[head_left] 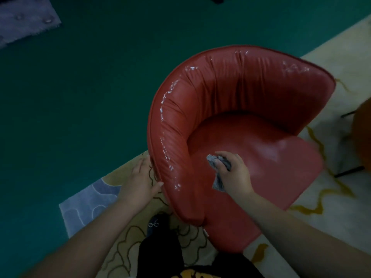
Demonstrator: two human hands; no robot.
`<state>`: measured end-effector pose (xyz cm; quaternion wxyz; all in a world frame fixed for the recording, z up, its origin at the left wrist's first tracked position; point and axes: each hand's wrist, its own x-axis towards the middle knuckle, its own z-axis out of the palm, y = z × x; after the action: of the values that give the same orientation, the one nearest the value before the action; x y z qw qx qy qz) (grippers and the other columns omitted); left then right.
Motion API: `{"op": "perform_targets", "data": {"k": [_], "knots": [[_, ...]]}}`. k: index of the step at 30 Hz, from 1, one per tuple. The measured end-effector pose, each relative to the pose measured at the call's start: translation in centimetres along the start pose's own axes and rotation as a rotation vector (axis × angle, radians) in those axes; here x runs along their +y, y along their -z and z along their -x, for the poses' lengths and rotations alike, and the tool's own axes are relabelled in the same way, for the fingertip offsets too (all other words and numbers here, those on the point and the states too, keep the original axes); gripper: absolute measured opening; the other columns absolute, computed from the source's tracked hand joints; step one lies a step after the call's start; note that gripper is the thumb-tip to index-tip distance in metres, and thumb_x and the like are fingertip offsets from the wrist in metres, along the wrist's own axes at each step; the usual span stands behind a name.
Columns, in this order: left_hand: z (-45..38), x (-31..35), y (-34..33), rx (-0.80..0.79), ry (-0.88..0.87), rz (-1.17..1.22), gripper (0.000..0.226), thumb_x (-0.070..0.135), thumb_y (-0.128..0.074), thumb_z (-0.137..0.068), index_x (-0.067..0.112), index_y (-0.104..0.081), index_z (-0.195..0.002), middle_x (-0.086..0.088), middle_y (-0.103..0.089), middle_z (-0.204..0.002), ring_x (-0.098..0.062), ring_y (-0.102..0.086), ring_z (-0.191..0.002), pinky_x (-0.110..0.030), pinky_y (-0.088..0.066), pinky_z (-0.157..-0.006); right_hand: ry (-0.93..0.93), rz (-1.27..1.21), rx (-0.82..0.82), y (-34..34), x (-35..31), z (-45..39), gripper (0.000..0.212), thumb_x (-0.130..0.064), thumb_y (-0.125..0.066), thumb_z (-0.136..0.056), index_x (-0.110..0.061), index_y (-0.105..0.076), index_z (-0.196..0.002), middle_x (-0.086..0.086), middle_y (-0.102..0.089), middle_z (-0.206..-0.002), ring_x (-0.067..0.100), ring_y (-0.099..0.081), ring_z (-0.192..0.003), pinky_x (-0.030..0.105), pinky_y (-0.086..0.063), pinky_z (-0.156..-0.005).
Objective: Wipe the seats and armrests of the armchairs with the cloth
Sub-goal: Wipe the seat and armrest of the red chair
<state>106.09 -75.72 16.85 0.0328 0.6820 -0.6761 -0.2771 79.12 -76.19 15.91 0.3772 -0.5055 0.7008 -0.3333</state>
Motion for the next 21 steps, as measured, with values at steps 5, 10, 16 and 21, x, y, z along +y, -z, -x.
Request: {"op": "perform_targets", "data": {"k": [5, 10, 16, 21], "knots": [[-4.2, -3.1, 1.7, -0.116, -0.174, 0.012, 0.097, 0.046, -0.061, -0.089, 0.016, 0.004, -0.155, -0.002, -0.006, -0.162, -0.015, -0.010, -0.147, -0.025, -0.012, -0.113, -0.119, -0.050, 0.171, -4.1, -1.1, 1.8, 0.024, -0.021, -0.060, -0.093, -0.025, -0.064, -0.116, -0.008, -0.056, -0.108, 0.004, -0.055, -0.100, 0.011, -0.039, -0.082], [-6.5, -3.5, 1.5, -0.179, -0.197, 0.101, 0.100, 0.043, -0.064, -0.087, 0.017, 0.005, -0.155, -0.004, -0.010, -0.162, -0.018, -0.024, -0.144, -0.024, -0.024, -0.109, -0.210, -0.048, 0.295, -6.7, -1.4, 3.6, 0.023, -0.024, -0.059, -0.094, -0.024, -0.063, -0.117, -0.006, -0.056, -0.109, 0.006, -0.054, -0.099, 0.016, -0.037, -0.083], [-5.1, -3.1, -1.4, -0.144, -0.070, 0.258, 0.100, 0.036, -0.064, -0.089, 0.008, 0.008, -0.153, -0.013, -0.019, -0.159, -0.024, -0.033, -0.138, -0.022, -0.029, -0.106, -0.230, -0.053, 0.361, -7.9, -1.3, 5.4, 0.020, -0.023, -0.060, -0.093, -0.033, -0.062, -0.110, -0.009, -0.056, -0.104, -0.002, -0.053, -0.092, 0.003, -0.034, -0.075], [-4.5, -3.1, -3.9, -0.073, -0.044, 0.339, 0.088, 0.035, -0.048, -0.097, 0.017, 0.021, -0.150, -0.018, -0.056, -0.127, -0.028, -0.061, -0.093, -0.037, -0.052, -0.079, -0.173, -0.125, 0.338, -9.4, -0.8, 4.9, 0.024, -0.022, -0.061, -0.091, -0.042, -0.061, -0.104, -0.017, -0.058, -0.104, -0.011, -0.053, -0.099, 0.004, -0.039, -0.080]]}}
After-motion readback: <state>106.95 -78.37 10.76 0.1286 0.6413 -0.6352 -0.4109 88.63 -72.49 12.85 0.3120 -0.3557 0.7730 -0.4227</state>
